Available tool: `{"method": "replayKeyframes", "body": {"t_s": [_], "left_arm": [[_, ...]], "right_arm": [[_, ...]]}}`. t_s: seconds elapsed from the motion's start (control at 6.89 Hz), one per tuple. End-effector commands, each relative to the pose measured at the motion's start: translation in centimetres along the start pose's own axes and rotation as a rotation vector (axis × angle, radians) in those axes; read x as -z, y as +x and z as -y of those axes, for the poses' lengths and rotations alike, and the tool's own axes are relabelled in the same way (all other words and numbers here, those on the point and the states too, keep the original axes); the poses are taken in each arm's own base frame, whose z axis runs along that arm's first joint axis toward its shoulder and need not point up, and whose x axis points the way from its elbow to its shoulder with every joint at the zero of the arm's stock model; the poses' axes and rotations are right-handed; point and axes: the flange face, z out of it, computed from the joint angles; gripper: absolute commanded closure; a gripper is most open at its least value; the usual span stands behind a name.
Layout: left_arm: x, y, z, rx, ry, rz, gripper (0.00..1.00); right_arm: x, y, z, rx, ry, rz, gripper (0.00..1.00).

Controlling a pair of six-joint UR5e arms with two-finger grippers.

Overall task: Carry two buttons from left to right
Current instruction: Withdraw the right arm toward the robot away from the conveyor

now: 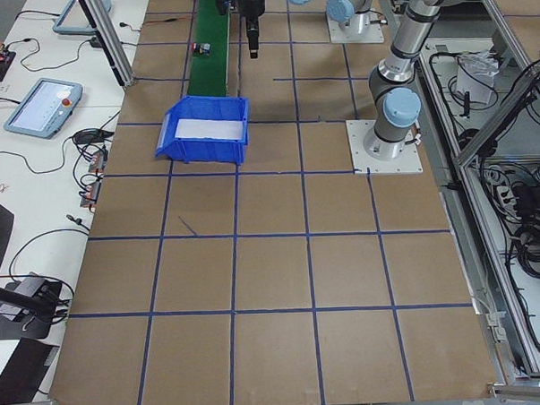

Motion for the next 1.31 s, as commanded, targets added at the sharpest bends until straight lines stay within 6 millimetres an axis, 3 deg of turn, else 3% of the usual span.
{"method": "replayKeyframes", "body": {"t_s": [0.0,0.15,0.29,0.58,0.73,0.87,1.16], "left_arm": [[0.1,-0.1,0.1,0.003,0.004,-0.003,0.00],[0.1,-0.1,0.0,0.003,0.001,-0.003,0.00],[0.1,0.1,-0.1,-0.003,-0.003,0.001,0.00],[0.0,0.0,-0.2,-0.002,-0.012,0.004,0.00],[0.1,0.0,-0.2,-0.002,-0.010,0.003,0.00],[0.1,0.0,-0.2,0.000,-0.011,0.003,0.00],[0.1,0.0,-0.2,0.000,-0.011,0.003,0.00]], "right_arm": [[0.5,0.2,0.1,-0.004,0.009,-0.015,0.74],[0.9,0.0,0.5,-0.003,0.034,-0.031,0.24],[0.9,-0.1,0.7,-0.004,0.046,-0.023,0.01],[1.7,-0.6,1.1,0.002,0.073,-0.012,0.00],[3.0,-1.2,1.5,0.012,0.096,-0.004,0.00],[7.7,-4.1,3.5,0.063,0.123,-0.001,0.00],[15.5,-4.8,2.4,0.073,0.118,0.013,0.00]]}}
